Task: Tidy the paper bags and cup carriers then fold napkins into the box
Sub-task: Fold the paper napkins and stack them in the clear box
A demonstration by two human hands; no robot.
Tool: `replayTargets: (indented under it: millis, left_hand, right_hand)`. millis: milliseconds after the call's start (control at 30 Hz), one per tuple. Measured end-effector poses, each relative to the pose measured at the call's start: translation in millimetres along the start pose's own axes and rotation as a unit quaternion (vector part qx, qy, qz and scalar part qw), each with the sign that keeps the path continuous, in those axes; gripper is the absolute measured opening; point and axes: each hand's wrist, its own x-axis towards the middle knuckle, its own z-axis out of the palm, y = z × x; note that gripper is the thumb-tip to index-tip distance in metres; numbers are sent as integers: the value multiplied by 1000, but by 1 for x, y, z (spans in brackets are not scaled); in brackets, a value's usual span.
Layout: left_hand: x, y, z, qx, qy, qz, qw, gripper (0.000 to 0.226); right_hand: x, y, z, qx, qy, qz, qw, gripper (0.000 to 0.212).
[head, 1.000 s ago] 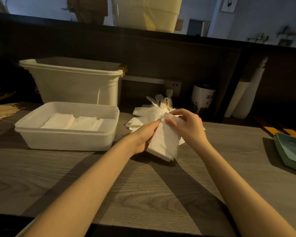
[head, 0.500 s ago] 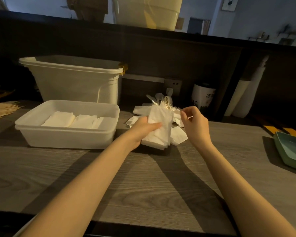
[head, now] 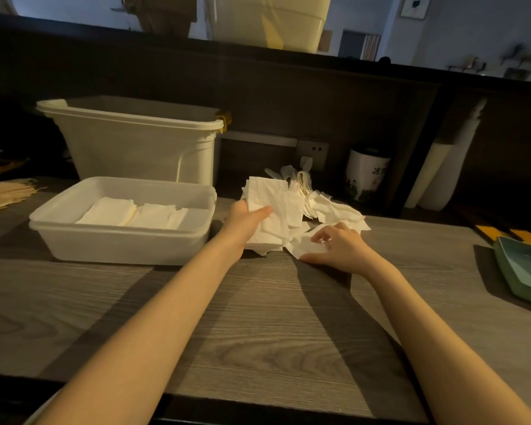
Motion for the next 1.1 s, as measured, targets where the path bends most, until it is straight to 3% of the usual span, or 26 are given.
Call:
replayTargets:
  millis: [167,267,367,467,533,633,733,800,900,1100]
  left_hand:
    - [0,0,-1,-20,9,-2,1000,41]
    - [0,0,-1,-29,11,-6,999,39]
    - [-2,0,-1,-38,14,-5,999,37]
    - [-3,0,-1,-40,17,-8,999,36]
    - [-4,2,-1,-47,16,-9,999,37]
    - [-5,3,3,-40,4,-2,999,39]
    - [-7,4,9,-24,-14,-5,1000,39]
    - [-7,5,12,-20,-19,-21,999,37]
    - [-11,8,13,-21,-38,-66,997,37]
    - [-23,3,15,-79,-202,-48,975,24]
  right_hand:
    - [-4,-2,-4,18,47,-30,998,28]
    - [-2,0,-3,5,95,-19,995,24]
    - [-1,1,-4,90,179,-16,980,21]
    - [-1,-4,-9,188,278,-26,942,20]
    - [-3,-7,-15,271,304,-44,912,21]
    - [-9,-16,-23,431,265,-62,860,11]
    - [-16,-23,-30,581,150,-72,797,15]
    - [-18,-25,-32,618,87,-77,778,17]
    - [-17,-27,-29,587,76,-76,803,20]
    - [-14,-28,-19,471,173,-66,862,19]
